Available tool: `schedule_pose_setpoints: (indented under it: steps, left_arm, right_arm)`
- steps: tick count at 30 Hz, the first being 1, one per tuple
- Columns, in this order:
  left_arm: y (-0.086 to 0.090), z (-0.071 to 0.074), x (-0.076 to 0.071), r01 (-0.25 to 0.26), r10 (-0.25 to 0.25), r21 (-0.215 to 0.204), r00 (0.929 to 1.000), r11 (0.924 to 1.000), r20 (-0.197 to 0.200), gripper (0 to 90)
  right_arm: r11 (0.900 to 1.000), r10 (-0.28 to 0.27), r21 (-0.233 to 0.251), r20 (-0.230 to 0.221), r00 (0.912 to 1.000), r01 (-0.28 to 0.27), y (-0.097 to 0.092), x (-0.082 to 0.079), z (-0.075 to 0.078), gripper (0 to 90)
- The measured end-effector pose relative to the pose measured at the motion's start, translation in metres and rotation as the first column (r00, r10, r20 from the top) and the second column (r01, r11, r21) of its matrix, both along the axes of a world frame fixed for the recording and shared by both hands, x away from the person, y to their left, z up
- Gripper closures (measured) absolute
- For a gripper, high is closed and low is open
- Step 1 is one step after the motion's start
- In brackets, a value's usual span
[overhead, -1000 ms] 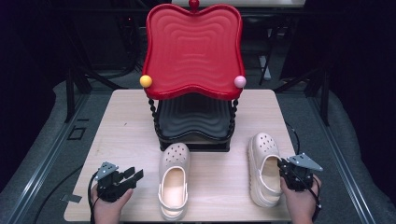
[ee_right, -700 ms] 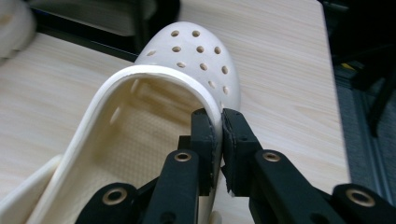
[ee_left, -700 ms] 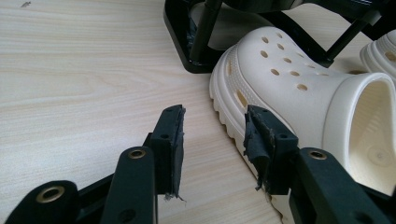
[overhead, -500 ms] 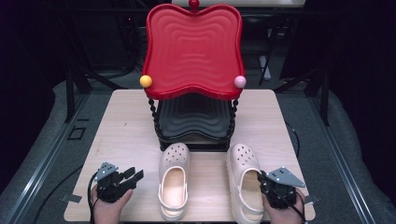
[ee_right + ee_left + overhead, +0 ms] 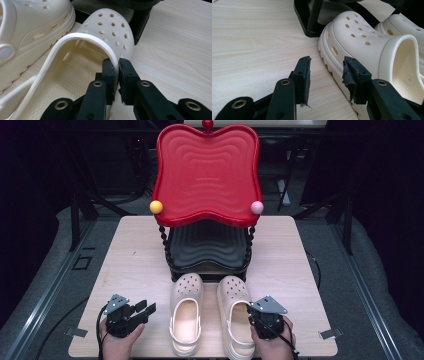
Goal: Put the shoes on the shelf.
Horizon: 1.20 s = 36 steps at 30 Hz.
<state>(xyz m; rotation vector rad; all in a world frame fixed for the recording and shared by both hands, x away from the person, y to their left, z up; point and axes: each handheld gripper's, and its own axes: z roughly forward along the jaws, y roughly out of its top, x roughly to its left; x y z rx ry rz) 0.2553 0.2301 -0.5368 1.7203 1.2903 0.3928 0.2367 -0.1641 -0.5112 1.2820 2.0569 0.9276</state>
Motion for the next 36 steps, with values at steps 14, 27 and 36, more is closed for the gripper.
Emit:
schedule_pose_setpoints:
  steps: [14,27,36]
  left_arm:
    - [-0.015,0.004,-0.006,0.061,-0.062,0.025,0.9977,0.9978,0.026,57.5]
    - [-0.03,0.009,-0.009,0.122,-0.123,0.033,0.9918,0.992,0.034,58.0]
    - [-0.056,0.015,-0.004,0.176,-0.185,0.096,0.9787,0.9797,0.089,56.9]
  right_arm:
    - [0.9982,-0.024,0.056,0.008,0.9997,0.023,0.025,0.008,-0.009,76.7]
    - [0.9864,0.11,0.111,0.101,0.9887,-0.121,0.007,0.005,-0.007,63.7]
    - [0.9826,0.158,0.09,0.044,0.9864,-0.162,0.007,0.014,-0.013,65.3]
